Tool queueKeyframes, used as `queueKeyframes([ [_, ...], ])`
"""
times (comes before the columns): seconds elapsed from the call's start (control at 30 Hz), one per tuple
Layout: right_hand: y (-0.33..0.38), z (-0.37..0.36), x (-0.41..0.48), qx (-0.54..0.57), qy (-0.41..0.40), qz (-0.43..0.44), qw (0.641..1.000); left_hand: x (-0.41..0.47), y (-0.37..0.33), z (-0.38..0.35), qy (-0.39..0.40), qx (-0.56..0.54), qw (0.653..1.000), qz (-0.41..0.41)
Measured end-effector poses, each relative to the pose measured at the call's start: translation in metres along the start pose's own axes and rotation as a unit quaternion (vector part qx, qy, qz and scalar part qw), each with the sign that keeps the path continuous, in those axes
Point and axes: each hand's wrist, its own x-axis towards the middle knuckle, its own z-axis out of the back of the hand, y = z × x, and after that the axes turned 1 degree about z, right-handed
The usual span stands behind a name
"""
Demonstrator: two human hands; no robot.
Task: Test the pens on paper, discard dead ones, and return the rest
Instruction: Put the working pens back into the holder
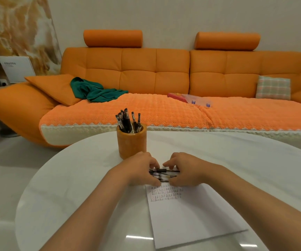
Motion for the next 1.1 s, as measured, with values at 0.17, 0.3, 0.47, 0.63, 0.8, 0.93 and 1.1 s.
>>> queueKeyframes([
  [0.17, 0.001, -0.003, 0.002, -0.007, -0.017, 0.021, 1.000, 0.001, 0.000, -0.001, -0.018, -0.025, 1.000, -0.001],
  [0.3, 0.003, -0.002, 0.002, -0.023, -0.017, 0.023, 0.999, 0.001, -0.001, -0.002, -0.017, -0.028, 0.999, -0.010],
  [0.47, 0.006, -0.004, 0.003, -0.041, -0.017, 0.028, 0.999, 0.002, 0.004, -0.004, -0.036, -0.054, 0.998, -0.010],
  [0.63, 0.005, -0.006, 0.005, -0.025, -0.056, 0.026, 0.998, 0.003, 0.005, 0.001, -0.089, -0.147, 0.985, -0.007],
  [0.8, 0.006, 0.003, 0.003, 0.030, -0.113, 0.026, 0.993, 0.003, -0.001, 0.012, -0.168, -0.323, 0.931, -0.013],
  [0.93, 0.012, 0.010, -0.001, 0.100, -0.122, 0.018, 0.987, 0.001, -0.007, 0.018, -0.228, -0.404, 0.886, -0.009],
  [1.1, 0.029, 0.022, -0.005, 0.276, -0.106, -0.008, 0.955, -0.002, -0.012, 0.031, -0.271, -0.470, 0.840, -0.018],
])
